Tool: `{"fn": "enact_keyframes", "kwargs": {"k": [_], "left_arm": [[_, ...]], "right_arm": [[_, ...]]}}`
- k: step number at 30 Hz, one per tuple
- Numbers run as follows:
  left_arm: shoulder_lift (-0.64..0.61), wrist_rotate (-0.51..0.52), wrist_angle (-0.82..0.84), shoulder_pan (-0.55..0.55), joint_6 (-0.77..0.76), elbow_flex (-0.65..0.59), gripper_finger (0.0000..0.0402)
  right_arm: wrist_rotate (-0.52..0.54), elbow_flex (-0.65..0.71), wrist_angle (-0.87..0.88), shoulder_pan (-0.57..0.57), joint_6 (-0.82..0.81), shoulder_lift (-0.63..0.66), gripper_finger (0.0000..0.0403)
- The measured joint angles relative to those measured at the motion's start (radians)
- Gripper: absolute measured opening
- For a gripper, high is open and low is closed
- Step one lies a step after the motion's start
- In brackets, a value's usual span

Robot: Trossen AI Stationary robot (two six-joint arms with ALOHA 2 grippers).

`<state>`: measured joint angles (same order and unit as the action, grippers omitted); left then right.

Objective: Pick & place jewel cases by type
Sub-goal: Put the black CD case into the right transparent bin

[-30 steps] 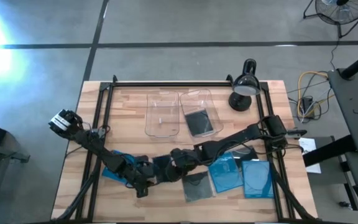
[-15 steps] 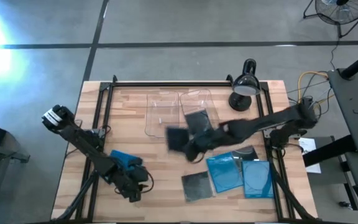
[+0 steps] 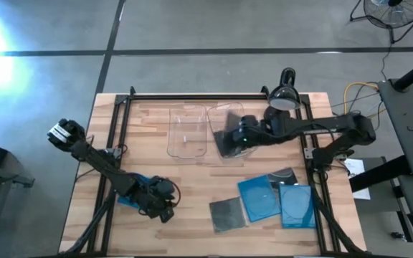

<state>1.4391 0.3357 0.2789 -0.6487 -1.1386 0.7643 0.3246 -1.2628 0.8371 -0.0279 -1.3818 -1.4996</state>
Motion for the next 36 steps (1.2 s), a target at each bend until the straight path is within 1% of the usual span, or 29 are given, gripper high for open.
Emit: {"fn": "enact_keyframes", "kwargs": {"k": [2, 3, 4, 5, 8, 10, 11, 13, 15, 17, 19, 21, 23, 25, 28, 31, 32, 34, 36], "left_arm": [[0.000, 0.000, -0.001, 0.000, -0.014, 0.000, 0.0135], [0.000, 0.001, 0.000, 0.000, -0.024, 0.000, 0.0135], [0.000, 0.002, 0.001, 0.000, -0.034, 0.000, 0.0135], [0.000, 0.003, 0.001, 0.000, -0.040, 0.000, 0.0135], [0.000, 0.007, 0.001, 0.000, -0.042, 0.000, 0.0135], [0.000, 0.020, 0.004, 0.000, -0.036, 0.000, 0.0135], [0.000, 0.025, 0.007, 0.000, -0.032, 0.000, 0.0135], [0.000, 0.027, 0.010, 0.002, -0.023, 0.000, 0.0135], [0.000, 0.030, 0.012, 0.002, -0.022, 0.000, 0.0135], [0.000, 0.031, 0.016, 0.002, -0.021, 0.000, 0.0135], [0.000, 0.031, 0.028, 0.004, -0.021, 0.000, 0.0135], [0.000, 0.031, 0.038, 0.009, -0.015, 0.000, 0.0135], [0.000, 0.031, 0.042, 0.015, 0.006, 0.000, 0.0135], [0.000, 0.030, 0.043, 0.024, 0.028, 0.000, 0.0135], [-0.002, 0.021, 0.045, 0.030, 0.049, 0.000, 0.0135], [-0.003, 0.019, 0.045, 0.031, 0.055, 0.000, 0.0135], [-0.003, 0.014, 0.046, 0.031, 0.055, 0.000, 0.0135], [-0.003, 0.002, 0.046, 0.031, 0.056, 0.000, 0.0135], [-0.003, -0.006, 0.048, 0.030, 0.056, 0.000, 0.0135]], "right_arm": [[0.084, 0.012, 0.020, -0.019, -0.164, -0.003, 0.0013], [0.091, 0.022, 0.015, -0.029, -0.262, 0.000, 0.0013], [0.089, 0.034, 0.001, -0.037, -0.341, 0.000, 0.0013], [0.081, 0.048, -0.043, -0.043, -0.386, -0.003, 0.0013], [0.071, 0.093, -0.209, -0.047, -0.482, -0.012, 0.0013], [0.077, 0.123, -0.310, -0.048, -0.596, -0.013, 0.0013], [0.087, 0.136, -0.335, -0.048, -0.662, -0.015, 0.0013], [0.095, 0.168, -0.323, -0.047, -0.812, -0.015, 0.0013], [0.102, 0.199, -0.327, -0.047, -0.897, -0.016, 0.0013], [0.104, 0.220, -0.353, -0.049, -0.913, -0.016, 0.0013], [0.115, 0.230, -0.434, -0.049, -0.923, -0.016, 0.0013], [0.128, 0.238, -0.505, -0.049, -0.908, -0.019, 0.0013], [0.126, 0.238, -0.541, -0.052, -0.882, -0.030, 0.0013], [0.098, 0.240, -0.519, -0.056, -0.862, -0.046, 0.0013], [0.005, 0.250, -0.521, -0.062, -0.820, -0.074, 0.0013], [-0.013, 0.247, -0.543, -0.060, -0.817, -0.091, 0.0013], [-0.003, 0.246, -0.571, -0.057, -0.804, -0.098, 0.0013], [0.037, 0.240, -0.660, -0.057, -0.700, -0.109, 0.0013], [0.025, 0.236, -0.707, -0.071, -0.589, -0.122, 0.0017]]}}
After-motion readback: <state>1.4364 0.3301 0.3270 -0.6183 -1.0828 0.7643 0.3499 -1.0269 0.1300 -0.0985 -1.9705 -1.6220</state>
